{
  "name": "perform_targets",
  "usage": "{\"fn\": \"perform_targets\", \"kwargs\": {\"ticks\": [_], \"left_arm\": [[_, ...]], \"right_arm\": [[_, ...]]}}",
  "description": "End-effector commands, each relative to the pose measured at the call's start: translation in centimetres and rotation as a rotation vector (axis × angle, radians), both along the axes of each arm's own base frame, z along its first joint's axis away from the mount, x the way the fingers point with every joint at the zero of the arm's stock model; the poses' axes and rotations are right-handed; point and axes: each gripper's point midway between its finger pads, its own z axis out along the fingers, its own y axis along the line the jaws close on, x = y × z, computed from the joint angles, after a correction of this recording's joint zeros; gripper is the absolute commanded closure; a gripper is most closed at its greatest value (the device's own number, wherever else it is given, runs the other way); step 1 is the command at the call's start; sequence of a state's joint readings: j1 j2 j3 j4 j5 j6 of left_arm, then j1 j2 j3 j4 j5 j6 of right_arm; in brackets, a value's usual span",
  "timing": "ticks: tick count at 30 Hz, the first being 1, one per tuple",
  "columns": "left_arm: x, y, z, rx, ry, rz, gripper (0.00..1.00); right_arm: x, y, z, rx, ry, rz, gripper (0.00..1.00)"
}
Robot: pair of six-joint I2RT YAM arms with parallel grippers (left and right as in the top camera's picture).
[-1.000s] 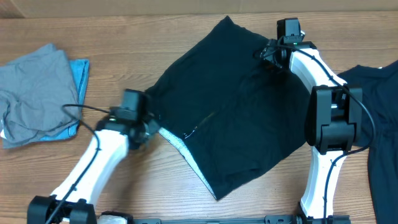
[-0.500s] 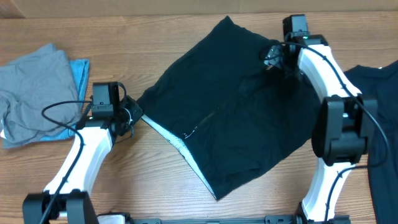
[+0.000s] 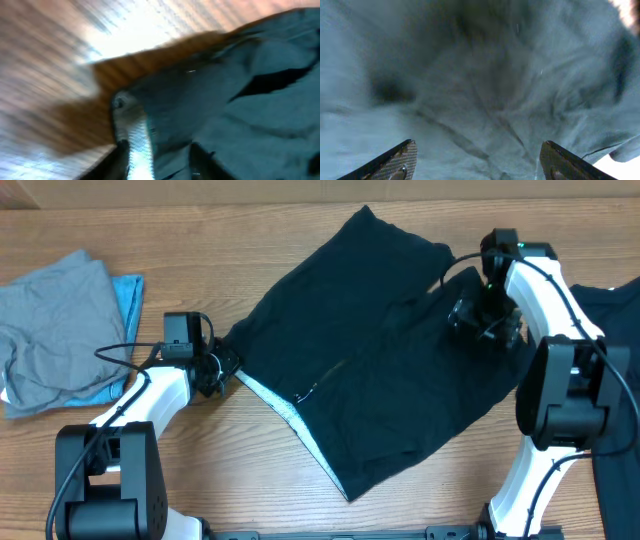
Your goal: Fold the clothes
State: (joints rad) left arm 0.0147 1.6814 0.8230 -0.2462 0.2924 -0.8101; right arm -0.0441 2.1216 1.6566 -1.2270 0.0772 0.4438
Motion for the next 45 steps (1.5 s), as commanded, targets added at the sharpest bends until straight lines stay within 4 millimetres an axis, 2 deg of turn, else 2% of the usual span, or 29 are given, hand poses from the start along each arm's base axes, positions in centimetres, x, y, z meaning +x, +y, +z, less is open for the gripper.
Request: {"fn": "perform_targets", "kwargs": {"ticks": [1,3,4,5,6,7,10,13,16,20,23,25,26,28,32,39,42,43,45], "left_arm": [[0.4,-1.1,0.8,-0.032,-0.057,-0.098,0.27],[0.6,-0.9,0.8,-0.016,-0.067,-0.107,0.25],[0.8,-0.9,0.9,-0.01,-0.077,-0.115,0.31],[0.9,-0.9,1.0,-0.005,-0.089,-0.122,0.46],[1.1,-0.9,1.1,-0.004,-0.097,-0.123,0.68],[1.3,-0.9,1.2,-0.006,-0.105,-0.124,0.96],[1.7,-1.3,1.8,-0.024,-0.125,-0.14,0.96],[2.6,-1.3,2.8,0.015,-0.174,-0.203,0.96],[3.6,-0.8,3.9,0.082,-0.205,-0.253,0.96],[4.9,0.9,5.1,0.212,-0.224,-0.276,0.96],[5.6,1.9,5.7,0.294,-0.245,-0.292,0.96],[6.0,2.7,5.8,0.338,-0.245,-0.272,0.96],[6.2,2.9,5.9,0.355,-0.255,-0.27,0.96],[6.9,3.1,6.5,0.386,-0.293,-0.284,0.96],[8.1,4.0,7.3,0.458,-0.346,-0.277,0.96],[10.3,7.0,7.9,0.631,-0.389,-0.189,0.95],[11.8,7.3,8.4,0.667,-0.416,-0.206,0.91],[12.2,7.3,8.5,0.671,-0.417,-0.213,0.86],[12.8,7.3,8.9,0.67,-0.404,-0.218,0.45]], "right_arm": [[-1.6,0.4,-1.1,0.014,0.03,0.008,0.17],[-2.1,1.9,-2.3,0.1,0.033,-0.006,0.17],[-2.3,2.9,-2.9,0.15,0.029,-0.009,0.17],[-2.4,3.5,-3.3,0.183,0.025,-0.01,0.16],[-2.6,4.4,-4.0,0.229,0.02,-0.01,0.15],[-3.0,5.0,-4.8,0.243,0.024,-0.025,0.14],[-4.4,5.0,-6.4,0.217,0.046,-0.022,0.14],[-5.7,4.0,-7.0,0.162,0.086,-0.02,0.14],[-6.8,3.4,-6.8,0.122,0.128,-0.013,0.14],[-7.2,3.6,-5.6,0.12,0.133,0.016,0.15],[-7.1,3.8,-2.9,0.12,0.084,0.028,0.14],[-7.1,3.9,-1.0,0.117,0.047,0.034,0.09],[-7.1,4.0,0.4,0.114,0.018,0.039,0.09],[-7.4,3.9,3.3,0.11,-0.043,0.042,0.0],[-8.5,3.2,7.4,0.072,-0.132,0.048,0.0],[-10.2,3.0,12.3,0.057,-0.261,0.056,0.0],[-11.0,2.3,13.9,0.018,-0.309,0.056,0.0],[-11.2,2.1,14.4,0.002,-0.323,0.055,0.0],[-11.5,1.4,15.2,-0.035,-0.349,0.051,0.0]]}}
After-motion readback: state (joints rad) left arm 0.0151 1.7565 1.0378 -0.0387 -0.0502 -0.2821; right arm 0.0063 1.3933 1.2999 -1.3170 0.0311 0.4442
